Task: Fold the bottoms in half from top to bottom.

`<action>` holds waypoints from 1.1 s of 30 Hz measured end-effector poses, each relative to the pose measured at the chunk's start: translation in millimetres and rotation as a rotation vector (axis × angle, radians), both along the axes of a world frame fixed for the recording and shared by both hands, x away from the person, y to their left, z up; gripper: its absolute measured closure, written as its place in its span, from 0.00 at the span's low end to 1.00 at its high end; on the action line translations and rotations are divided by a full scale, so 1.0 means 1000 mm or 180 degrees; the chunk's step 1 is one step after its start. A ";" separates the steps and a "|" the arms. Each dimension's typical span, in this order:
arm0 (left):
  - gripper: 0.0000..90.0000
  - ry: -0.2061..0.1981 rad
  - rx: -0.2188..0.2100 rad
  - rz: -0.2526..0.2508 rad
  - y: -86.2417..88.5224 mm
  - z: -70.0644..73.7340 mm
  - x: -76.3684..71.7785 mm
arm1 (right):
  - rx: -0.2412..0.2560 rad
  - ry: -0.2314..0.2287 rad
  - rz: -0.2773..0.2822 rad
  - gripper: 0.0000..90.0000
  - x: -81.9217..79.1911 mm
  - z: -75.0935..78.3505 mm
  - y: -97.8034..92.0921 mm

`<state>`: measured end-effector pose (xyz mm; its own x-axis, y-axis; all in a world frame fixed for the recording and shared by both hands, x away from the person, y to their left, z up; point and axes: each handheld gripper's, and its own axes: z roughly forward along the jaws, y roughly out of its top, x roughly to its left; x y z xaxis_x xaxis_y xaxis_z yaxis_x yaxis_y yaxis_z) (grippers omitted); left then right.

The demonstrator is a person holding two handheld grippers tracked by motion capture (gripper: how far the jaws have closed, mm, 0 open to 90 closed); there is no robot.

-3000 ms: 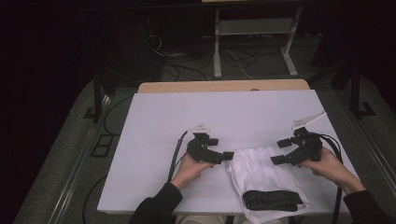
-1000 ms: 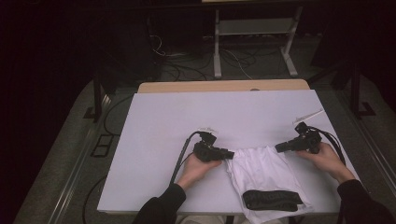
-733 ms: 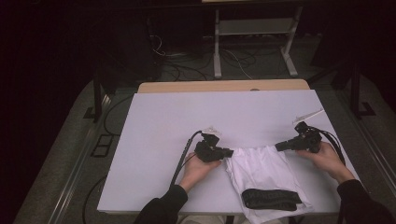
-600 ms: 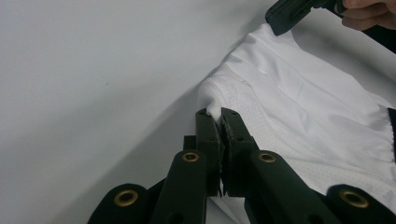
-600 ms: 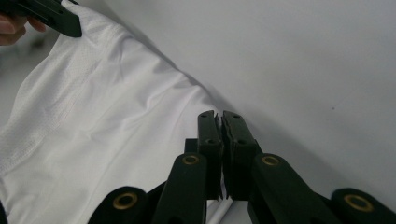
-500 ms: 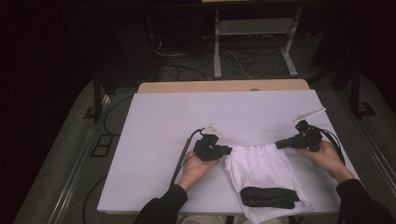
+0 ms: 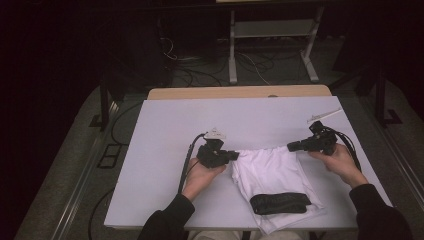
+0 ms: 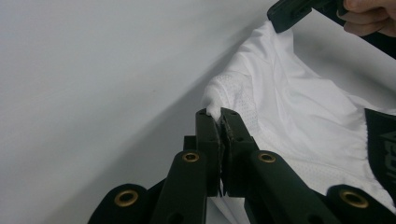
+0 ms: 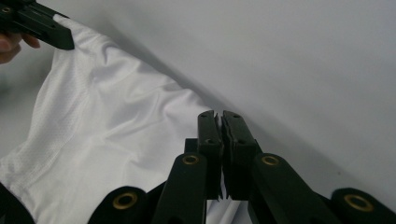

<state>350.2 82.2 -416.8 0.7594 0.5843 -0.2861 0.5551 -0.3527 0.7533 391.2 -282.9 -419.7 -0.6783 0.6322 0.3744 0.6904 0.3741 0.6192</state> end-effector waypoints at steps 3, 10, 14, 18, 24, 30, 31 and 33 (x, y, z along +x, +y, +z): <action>0.96 -0.0001 0.0016 0.0015 0.005 0.002 0.002 | 0.0015 -0.0002 0.0012 0.95 0.004 0.000 0.007; 0.96 0.0014 0.0051 0.0051 0.019 0.005 0.009 | 0.0031 -0.0003 0.0036 0.95 0.010 0.001 0.020; 0.96 0.0033 0.0058 0.0097 0.026 0.006 0.014 | 0.0034 0.0000 0.0031 0.95 0.014 0.003 0.027; 0.96 0.0038 0.0093 0.0130 0.035 0.008 0.020 | 0.0047 -0.0023 0.0030 0.95 0.019 0.004 0.036; 0.96 0.0024 0.0137 0.0130 0.043 0.012 0.033 | 0.0073 -0.0044 -0.0028 0.95 0.026 0.004 0.045; 0.96 -0.0013 0.0182 0.0158 0.049 0.017 0.049 | 0.0108 -0.0058 -0.0085 0.95 0.032 0.004 0.051; 0.96 -0.0021 0.0188 0.0161 0.050 0.017 0.052 | 0.0120 -0.0068 -0.0082 0.95 0.033 0.004 0.051; 0.96 -0.0005 0.0205 0.0144 0.052 0.017 0.058 | 0.0133 -0.0082 -0.0105 0.95 0.034 0.004 0.053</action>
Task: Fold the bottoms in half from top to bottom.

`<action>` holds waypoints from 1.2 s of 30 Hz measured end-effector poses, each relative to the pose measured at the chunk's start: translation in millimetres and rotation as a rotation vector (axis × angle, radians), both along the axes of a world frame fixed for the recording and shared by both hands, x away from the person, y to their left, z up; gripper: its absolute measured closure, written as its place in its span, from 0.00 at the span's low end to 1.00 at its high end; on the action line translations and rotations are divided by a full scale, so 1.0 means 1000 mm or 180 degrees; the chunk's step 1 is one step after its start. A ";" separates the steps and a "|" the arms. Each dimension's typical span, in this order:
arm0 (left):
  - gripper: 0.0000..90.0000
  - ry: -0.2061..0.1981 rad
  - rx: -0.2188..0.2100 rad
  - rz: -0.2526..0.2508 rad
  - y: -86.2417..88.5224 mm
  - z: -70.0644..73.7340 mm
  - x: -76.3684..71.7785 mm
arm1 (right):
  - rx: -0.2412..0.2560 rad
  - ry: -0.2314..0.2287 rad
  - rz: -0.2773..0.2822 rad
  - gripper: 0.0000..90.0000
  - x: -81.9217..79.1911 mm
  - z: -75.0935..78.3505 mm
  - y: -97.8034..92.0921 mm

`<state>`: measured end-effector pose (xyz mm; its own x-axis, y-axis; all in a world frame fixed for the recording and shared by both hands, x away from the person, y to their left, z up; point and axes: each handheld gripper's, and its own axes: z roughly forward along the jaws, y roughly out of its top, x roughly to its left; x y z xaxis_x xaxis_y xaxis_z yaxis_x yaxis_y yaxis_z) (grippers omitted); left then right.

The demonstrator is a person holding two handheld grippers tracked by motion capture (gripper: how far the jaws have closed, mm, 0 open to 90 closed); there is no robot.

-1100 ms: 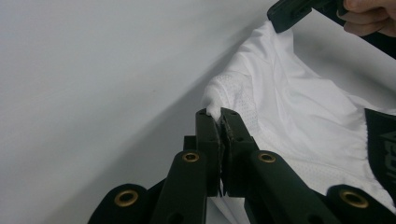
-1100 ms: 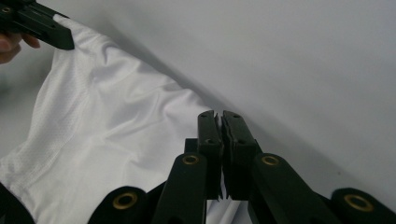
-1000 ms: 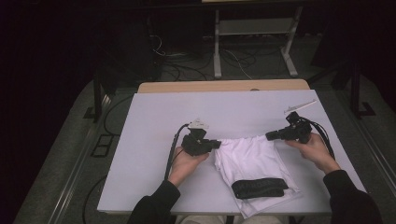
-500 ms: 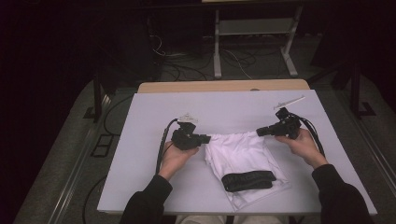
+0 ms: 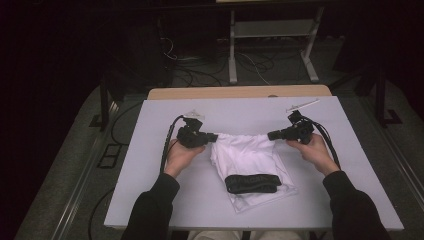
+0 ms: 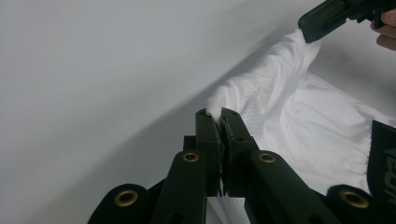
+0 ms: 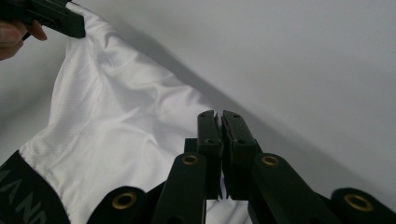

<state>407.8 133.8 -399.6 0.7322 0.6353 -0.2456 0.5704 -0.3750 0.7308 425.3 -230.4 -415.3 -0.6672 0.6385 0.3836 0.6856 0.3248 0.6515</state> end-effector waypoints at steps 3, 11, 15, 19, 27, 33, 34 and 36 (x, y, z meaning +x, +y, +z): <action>0.96 -0.0015 0.0006 -0.0023 0.002 -0.001 0.008 | 0.0020 -0.0008 -0.0037 0.95 0.003 -0.001 0.001; 0.96 -0.0024 0.0053 -0.0004 0.000 -0.001 0.031 | 0.0030 -0.0029 -0.0135 0.95 0.012 0.001 0.003; 0.96 -0.0048 0.0069 0.0020 -0.001 0.000 0.040 | 0.0062 -0.0038 -0.0177 0.95 0.016 0.001 0.002; 0.96 -0.0076 0.0050 0.0099 -0.004 -0.003 0.048 | 0.0100 -0.0038 -0.0239 0.95 0.020 -0.001 0.001; 0.96 -0.0157 0.0031 0.0195 -0.005 -0.015 0.057 | 0.0114 -0.0083 -0.0341 0.95 0.030 -0.005 0.000; 0.96 -0.0250 0.0046 0.0294 -0.008 -0.018 0.065 | 0.0139 -0.0134 -0.0461 0.95 0.038 -0.005 0.001; 0.96 -0.0280 0.0059 0.0313 -0.009 -0.018 0.065 | 0.0139 -0.0145 -0.0482 0.95 0.040 -0.005 0.002; 0.96 -0.0320 0.0050 0.0346 -0.010 -0.018 0.067 | 0.0138 -0.0145 -0.0531 0.95 0.042 -0.005 0.002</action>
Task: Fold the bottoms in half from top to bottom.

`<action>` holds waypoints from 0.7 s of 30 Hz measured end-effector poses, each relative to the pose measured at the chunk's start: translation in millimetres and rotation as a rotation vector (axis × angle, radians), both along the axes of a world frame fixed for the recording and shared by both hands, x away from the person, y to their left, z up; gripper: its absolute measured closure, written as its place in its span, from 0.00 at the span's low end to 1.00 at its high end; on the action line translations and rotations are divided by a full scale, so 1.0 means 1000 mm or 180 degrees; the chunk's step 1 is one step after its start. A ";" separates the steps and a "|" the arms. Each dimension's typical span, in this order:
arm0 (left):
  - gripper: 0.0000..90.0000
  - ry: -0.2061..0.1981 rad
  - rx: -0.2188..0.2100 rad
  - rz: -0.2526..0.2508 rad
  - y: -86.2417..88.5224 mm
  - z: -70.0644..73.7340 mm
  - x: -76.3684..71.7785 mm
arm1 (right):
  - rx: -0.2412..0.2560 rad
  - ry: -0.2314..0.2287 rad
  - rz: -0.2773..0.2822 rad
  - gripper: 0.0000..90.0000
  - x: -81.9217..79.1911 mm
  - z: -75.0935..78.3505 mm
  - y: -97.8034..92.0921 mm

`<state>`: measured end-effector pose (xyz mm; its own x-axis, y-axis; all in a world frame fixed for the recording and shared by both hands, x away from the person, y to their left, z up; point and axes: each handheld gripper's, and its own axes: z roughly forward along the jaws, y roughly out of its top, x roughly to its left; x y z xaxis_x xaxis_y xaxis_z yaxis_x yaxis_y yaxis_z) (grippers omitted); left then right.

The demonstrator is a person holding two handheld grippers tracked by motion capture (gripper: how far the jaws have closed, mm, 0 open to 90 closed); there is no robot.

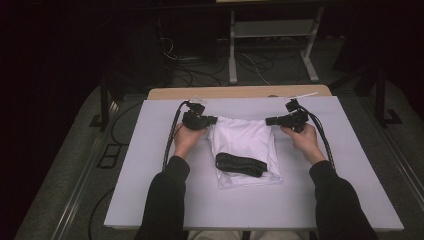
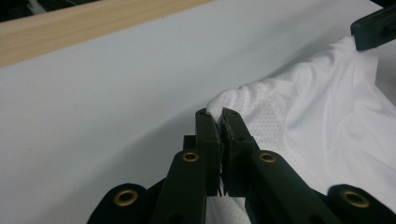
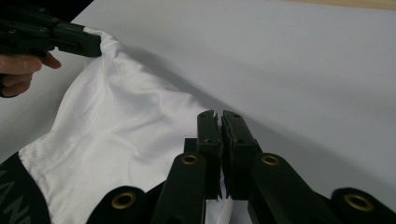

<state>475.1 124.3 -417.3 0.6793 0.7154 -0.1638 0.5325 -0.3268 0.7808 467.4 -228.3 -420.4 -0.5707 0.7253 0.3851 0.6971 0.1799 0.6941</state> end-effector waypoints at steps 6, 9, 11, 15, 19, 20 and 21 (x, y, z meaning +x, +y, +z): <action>0.95 -0.0059 -0.0067 0.0099 -0.001 -0.002 0.005 | 0.0005 -0.0028 -0.0092 0.95 0.007 0.002 0.001; 0.95 -0.0054 -0.0065 0.0122 -0.002 -0.005 0.007 | -0.0023 -0.0024 -0.0111 0.95 0.009 0.001 0.002; 0.95 -0.0044 -0.0056 0.0121 -0.003 -0.007 0.007 | -0.0064 -0.0018 -0.0110 0.94 0.010 0.000 0.003; 0.94 -0.0036 -0.0044 0.0142 -0.004 -0.010 0.008 | -0.0088 -0.0009 -0.0118 0.94 0.012 -0.003 0.003; 0.92 0.0028 -0.0104 0.0156 -0.005 -0.013 0.009 | -0.0069 0.0025 -0.0130 0.93 0.013 -0.006 0.002; 0.89 0.0069 -0.0135 0.0163 -0.004 -0.014 0.009 | -0.0053 0.0043 -0.0126 0.93 0.013 -0.007 0.002; 0.87 0.0103 -0.0164 0.0163 -0.003 -0.015 0.009 | -0.0054 0.0051 -0.0113 0.92 0.013 -0.007 0.001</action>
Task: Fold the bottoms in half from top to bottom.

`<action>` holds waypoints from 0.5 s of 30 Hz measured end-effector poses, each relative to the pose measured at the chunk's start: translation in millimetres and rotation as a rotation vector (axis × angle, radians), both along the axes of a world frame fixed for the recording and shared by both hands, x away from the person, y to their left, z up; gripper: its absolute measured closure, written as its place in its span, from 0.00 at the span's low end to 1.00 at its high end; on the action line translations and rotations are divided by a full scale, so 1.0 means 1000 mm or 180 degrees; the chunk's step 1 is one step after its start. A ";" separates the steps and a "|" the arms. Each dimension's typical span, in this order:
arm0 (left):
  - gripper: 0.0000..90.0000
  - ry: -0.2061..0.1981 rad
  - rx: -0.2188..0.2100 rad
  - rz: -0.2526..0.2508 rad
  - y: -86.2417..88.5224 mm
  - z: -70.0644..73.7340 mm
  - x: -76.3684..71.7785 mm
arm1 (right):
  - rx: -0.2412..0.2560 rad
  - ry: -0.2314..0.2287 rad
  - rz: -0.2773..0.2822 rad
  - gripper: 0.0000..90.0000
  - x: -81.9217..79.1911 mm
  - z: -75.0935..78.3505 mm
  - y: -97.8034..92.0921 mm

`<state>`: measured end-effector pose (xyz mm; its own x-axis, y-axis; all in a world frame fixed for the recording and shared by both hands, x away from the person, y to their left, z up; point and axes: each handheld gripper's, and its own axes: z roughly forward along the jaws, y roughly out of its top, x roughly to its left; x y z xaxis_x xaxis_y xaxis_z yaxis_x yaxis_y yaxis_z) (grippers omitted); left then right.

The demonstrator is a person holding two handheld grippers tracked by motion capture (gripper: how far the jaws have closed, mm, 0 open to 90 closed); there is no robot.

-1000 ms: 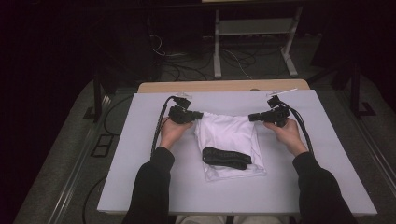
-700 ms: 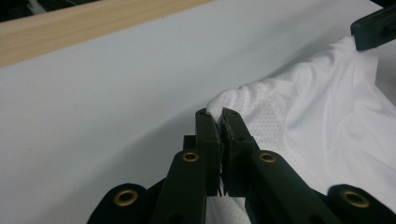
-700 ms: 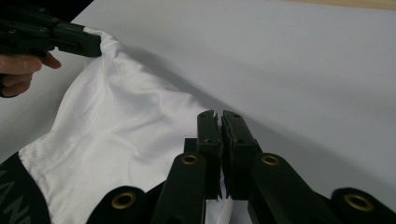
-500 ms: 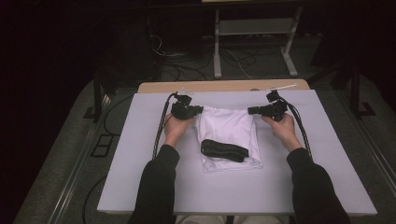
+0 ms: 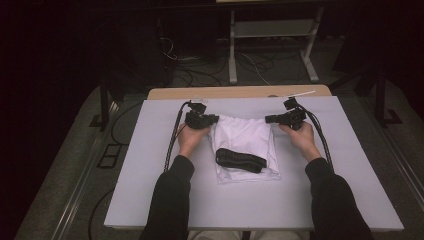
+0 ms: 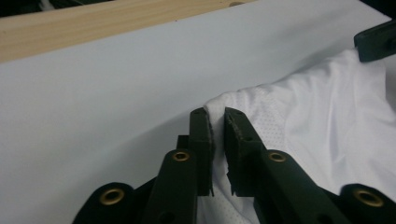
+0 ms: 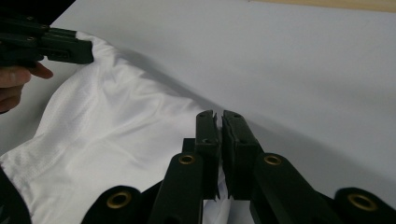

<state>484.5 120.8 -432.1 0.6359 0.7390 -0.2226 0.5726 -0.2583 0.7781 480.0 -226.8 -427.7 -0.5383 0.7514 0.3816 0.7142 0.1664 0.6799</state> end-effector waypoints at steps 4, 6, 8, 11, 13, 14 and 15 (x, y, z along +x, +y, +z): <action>0.69 0.0101 -0.0077 0.0037 0.002 -0.003 0.000 | 0.0035 -0.0052 0.0065 0.81 -0.002 0.001 -0.003; 0.60 0.0148 -0.0080 0.0095 0.003 -0.003 -0.002 | 0.0047 -0.0048 0.0098 0.75 -0.004 0.001 -0.005; 0.50 0.0146 -0.0060 0.0159 0.003 -0.003 -0.004 | 0.0015 -0.0049 0.0125 0.70 -0.005 0.001 -0.006; 0.39 0.0174 -0.0153 0.0137 0.008 -0.002 -0.007 | 0.0000 -0.0047 0.0154 0.60 -0.008 0.001 -0.008; 0.31 0.0177 -0.0204 0.0125 0.011 -0.001 -0.009 | -0.0006 -0.0065 0.0170 0.51 -0.010 0.003 -0.009; 0.27 0.0168 -0.0242 0.0121 0.013 0.000 -0.011 | -0.0024 -0.0072 0.0177 0.48 -0.012 0.004 -0.010; 0.23 0.0174 -0.0289 0.0117 0.015 0.001 -0.012 | -0.0022 -0.0098 0.0182 0.43 -0.013 0.006 -0.010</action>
<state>472.7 136.3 -430.9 0.5938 0.7369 -0.3231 0.6225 -0.1663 0.7647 467.2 -236.9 -422.0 -0.5917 0.7217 0.3592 0.6822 0.2109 0.7001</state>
